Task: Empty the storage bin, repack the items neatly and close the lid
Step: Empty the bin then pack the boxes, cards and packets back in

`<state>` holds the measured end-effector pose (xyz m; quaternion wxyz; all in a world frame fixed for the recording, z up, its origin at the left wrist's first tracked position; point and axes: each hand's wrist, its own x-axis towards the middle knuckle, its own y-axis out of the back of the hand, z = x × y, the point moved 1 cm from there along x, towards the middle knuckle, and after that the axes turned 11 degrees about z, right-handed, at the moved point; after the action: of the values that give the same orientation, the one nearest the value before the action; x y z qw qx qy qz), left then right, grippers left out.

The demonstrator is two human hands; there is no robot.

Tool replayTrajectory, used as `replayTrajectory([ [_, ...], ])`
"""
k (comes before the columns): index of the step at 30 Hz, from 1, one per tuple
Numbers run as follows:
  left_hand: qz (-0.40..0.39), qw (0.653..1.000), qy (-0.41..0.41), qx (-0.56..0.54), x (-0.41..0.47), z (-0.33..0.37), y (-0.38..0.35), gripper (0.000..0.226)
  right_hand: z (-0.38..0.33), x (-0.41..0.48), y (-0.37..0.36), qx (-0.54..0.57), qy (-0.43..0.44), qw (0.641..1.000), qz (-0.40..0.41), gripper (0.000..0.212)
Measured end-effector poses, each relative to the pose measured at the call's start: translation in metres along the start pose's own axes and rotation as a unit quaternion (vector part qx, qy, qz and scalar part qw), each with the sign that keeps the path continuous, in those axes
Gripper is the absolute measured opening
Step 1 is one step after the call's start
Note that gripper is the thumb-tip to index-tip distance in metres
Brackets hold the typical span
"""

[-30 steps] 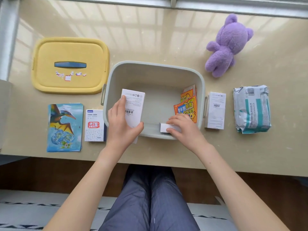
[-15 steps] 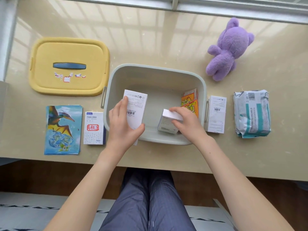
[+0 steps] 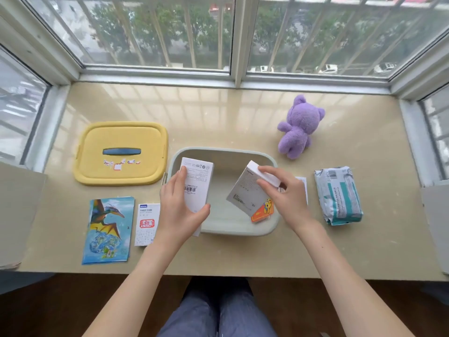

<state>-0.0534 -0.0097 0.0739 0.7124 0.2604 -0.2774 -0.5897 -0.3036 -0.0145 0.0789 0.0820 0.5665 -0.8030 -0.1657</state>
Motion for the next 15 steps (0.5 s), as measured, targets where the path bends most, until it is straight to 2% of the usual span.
replayTrajectory([
  [7,0.009,0.998,-0.064,-0.021,-0.003,0.046,0.057,0.096,-0.061,-0.031,0.04,0.081,-0.028,0.996,0.036,0.019],
  [15,-0.01,0.994,-0.1,-0.031,-0.029,0.039,0.084,0.097,-0.059,-0.101,0.05,0.097,-0.067,0.99,0.078,0.018],
])
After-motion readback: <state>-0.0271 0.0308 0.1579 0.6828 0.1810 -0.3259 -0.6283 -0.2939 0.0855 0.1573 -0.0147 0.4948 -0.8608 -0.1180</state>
